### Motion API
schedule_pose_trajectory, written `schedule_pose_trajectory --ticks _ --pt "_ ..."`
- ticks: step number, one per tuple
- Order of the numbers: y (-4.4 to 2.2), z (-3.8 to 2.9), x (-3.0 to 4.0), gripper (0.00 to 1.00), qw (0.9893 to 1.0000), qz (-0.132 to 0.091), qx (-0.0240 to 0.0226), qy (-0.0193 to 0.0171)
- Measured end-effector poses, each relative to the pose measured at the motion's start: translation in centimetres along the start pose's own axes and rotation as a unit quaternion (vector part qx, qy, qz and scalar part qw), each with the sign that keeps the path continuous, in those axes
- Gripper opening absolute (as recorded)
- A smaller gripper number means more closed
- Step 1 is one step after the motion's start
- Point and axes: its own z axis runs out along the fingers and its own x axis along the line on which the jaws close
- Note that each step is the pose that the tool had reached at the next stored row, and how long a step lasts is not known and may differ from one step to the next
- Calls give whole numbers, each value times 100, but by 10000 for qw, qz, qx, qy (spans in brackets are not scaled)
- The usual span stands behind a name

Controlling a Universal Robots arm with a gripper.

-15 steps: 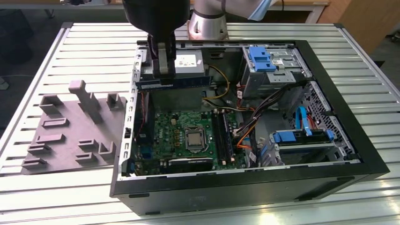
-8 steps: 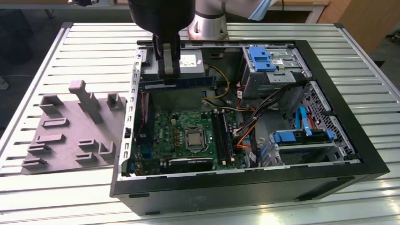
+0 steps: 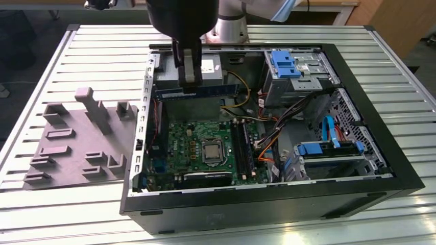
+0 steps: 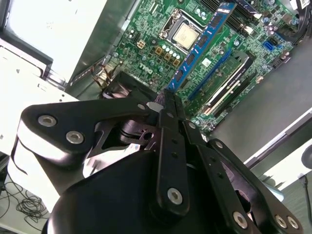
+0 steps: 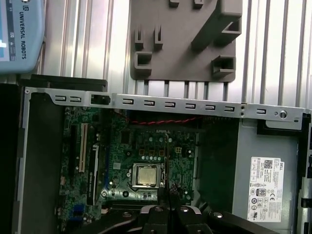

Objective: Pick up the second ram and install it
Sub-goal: 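Pick up the second ram and move it above second insertion slot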

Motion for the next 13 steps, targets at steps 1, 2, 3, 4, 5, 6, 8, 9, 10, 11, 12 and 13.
schedule_pose_trajectory --ticks 1,2,3,4,5,6,8,9,10,11,12,13 --pt "-5 3 0 11 10000 0 0 0" --pt "-11 6 1 11 10000 0 0 0" --pt "-15 8 1 11 10000 0 0 0" --pt "-20 11 2 11 10000 0 0 0" --pt "-24 15 3 11 10000 0 0 0" --pt "-28 19 3 11 10000 0 0 0" --pt "-38 26 4 11 10000 0 -1 0" --pt "-42 31 5 11 10000 0 -1 0" --pt "-46 36 5 11 10000 0 -1 0" --pt "-50 40 6 11 10000 0 -1 1" --pt "-54 45 6 11 10000 0 -1 1" --pt "-58 51 7 11 10000 0 -1 1"
